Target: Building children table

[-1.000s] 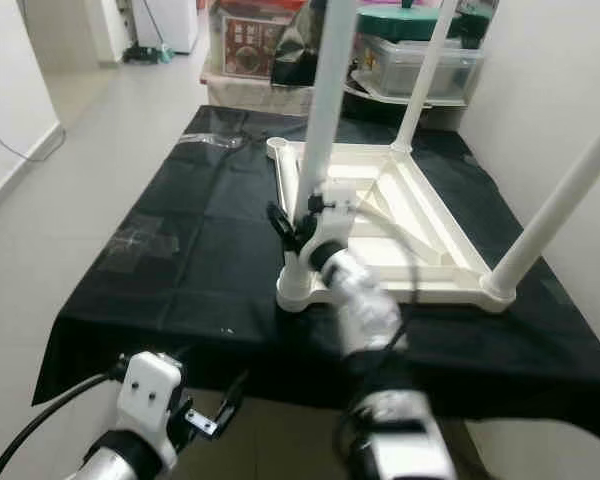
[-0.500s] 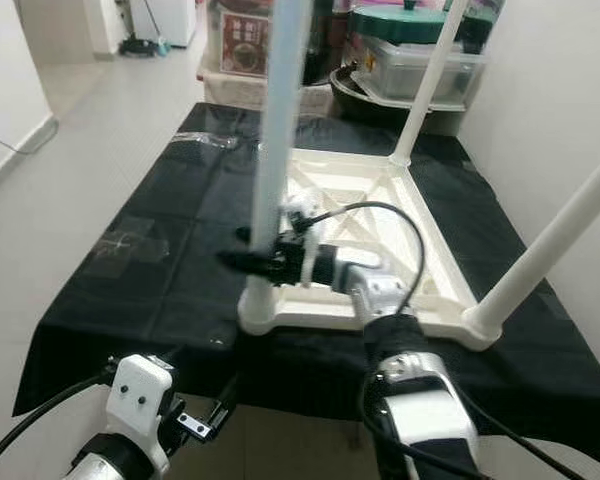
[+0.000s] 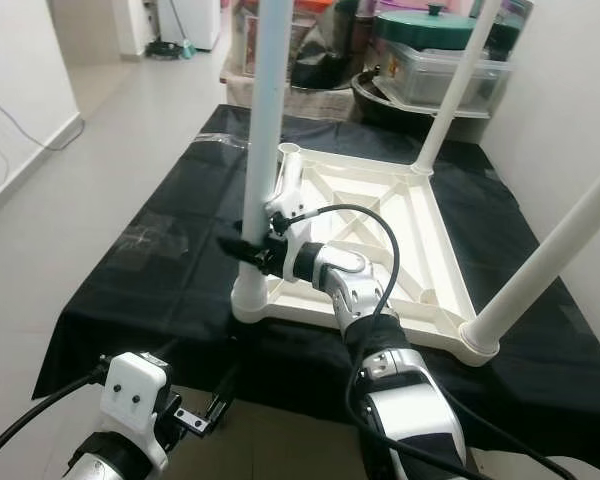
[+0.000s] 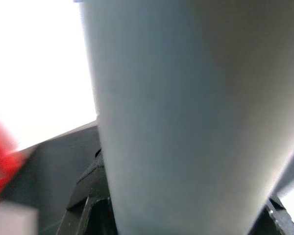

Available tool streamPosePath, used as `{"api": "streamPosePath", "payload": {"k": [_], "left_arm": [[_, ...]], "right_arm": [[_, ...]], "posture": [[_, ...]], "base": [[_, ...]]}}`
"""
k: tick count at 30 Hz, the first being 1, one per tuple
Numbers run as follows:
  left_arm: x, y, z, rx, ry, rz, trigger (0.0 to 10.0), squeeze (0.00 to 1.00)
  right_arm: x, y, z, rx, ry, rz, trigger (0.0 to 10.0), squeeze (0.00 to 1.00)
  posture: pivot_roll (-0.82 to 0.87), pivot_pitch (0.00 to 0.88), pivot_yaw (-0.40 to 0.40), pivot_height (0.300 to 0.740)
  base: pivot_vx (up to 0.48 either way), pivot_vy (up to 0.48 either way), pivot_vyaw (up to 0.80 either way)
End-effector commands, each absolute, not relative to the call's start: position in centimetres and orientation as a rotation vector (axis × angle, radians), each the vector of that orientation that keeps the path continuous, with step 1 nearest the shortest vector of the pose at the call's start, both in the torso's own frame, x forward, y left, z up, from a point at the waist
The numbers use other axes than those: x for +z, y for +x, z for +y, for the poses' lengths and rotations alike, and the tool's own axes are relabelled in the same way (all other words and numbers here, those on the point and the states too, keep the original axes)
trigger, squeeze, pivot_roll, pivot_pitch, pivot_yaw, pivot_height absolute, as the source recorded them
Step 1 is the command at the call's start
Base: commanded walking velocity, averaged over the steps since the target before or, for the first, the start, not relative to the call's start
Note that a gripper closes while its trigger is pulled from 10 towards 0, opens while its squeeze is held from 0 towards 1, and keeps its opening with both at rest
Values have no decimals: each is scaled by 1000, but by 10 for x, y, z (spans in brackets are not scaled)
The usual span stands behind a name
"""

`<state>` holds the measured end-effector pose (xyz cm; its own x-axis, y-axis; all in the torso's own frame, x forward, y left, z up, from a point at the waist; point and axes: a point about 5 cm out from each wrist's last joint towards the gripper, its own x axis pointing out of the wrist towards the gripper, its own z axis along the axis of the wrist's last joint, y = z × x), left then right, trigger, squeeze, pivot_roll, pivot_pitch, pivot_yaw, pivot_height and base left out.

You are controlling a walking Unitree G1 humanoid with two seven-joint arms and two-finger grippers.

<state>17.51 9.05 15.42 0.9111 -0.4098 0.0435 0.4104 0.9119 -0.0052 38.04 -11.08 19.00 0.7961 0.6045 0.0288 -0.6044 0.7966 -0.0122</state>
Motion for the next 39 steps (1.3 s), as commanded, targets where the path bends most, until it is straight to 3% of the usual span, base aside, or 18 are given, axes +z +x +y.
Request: {"api": "streamPosePath", "payload": {"k": [1, 2, 3, 4, 8, 10, 13, 14, 16, 17, 18, 19, 21, 22, 26, 27, 31, 39], "left_arm": [[153, 174, 90, -424, -15, -27, 10000, 0], [153, 174, 90, -424, -15, -27, 10000, 0], [153, 174, 90, -424, -15, -27, 10000, 0], [152, 175, 90, -424, -14, -27, 10000, 0], [152, 175, 91, -424, -14, -26, 10000, 0], [152, 175, 90, -423, -11, -23, 10000, 0], [152, 175, 90, -422, -8, -22, 10000, 0], [152, 175, 90, -421, -8, -20, 10000, 0], [151, 175, 90, -421, -8, -19, 10000, 0], [152, 175, 90, -422, -9, -19, 10000, 0], [152, 175, 90, -422, -9, -19, 10000, 0], [152, 175, 90, -422, -10, -18, 10000, 0], [151, 175, 90, -422, -11, -17, 10000, 0], [151, 175, 90, -423, -12, -16, 10000, 0], [151, 175, 89, -423, -16, -13, 10000, 0], [151, 175, 89, -423, -16, -13, 10000, 0], [151, 175, 89, -425, -15, -13, 10000, 0], [151, 174, 90, -424, -11, -11, 10000, 0]], "right_arm": [[175, 379, -151, 263, -12, 20, 0, 0], [171, 375, -160, 106, -1, 28, 0, 0], [171, 375, -160, 106, -1, 28, 0, 0], [167, 365, -165, -34, 9, 27, 0, 0], [162, 352, -163, -149, 36, 33, 0, 0], [155, 328, -130, -218, 126, 77, 0, 0], [154, 319, -107, -211, 173, 106, 0, 0], [153, 319, -95, -150, 190, 113, 10000, 0], [152, 319, -87, -108, 200, 118, 10000, 0], [154, 318, -83, -74, 191, 104, 10000, 278], [154, 318, -83, -74, 191, 104, 10000, 278], [155, 318, -82, -54, 196, 93, 10000, 1000], [156, 321, -87, -47, 196, 72, 10000, 1000], [159, 327, -94, -18, 199, 38, 10000, 0], [169, 346, -107, 304, 275, 1, 10000, 0], [169, 346, -107, 304, 275, 1, 10000, 0], [178, 353, -124, 726, 238, 34, 10000, 0], [186, 353, -128, 1087, 213, 119, 10000, 0]], "posture": [[235, 102, -115, 740], [235, 102, -115, 740], [235, 102, -115, 740], [231, 103, -113, 740], [233, 103, -114, 740], [242, 104, -118, 740], [244, 104, -119, 740], [244, 105, -122, 740], [241, 106, -119, 740], [239, 107, -122, 740], [239, 107, -122, 740], [239, 107, -122, 740], [235, 110, -121, 740], [236, 110, -122, 740], [235, 110, -122, 740], [235, 110, -122, 740], [239, 109, -123, 740], [246, 109, -123, 740]], "base": [[0, 0, 0], [0, 0, 0], [0, 0, 0], [0, 0, 0], [0, 0, 0], [0, 0, 0], [0, 0, 0], [0, 0, 0], [0, 0, 0], [0, 0, 0], [0, 0, 0], [0, 0, 0], [0, 0, 0], [0, 0, 0], [0, 0, 0], [0, 0, 0], [0, 0, 0], [0, 0, 0]]}}
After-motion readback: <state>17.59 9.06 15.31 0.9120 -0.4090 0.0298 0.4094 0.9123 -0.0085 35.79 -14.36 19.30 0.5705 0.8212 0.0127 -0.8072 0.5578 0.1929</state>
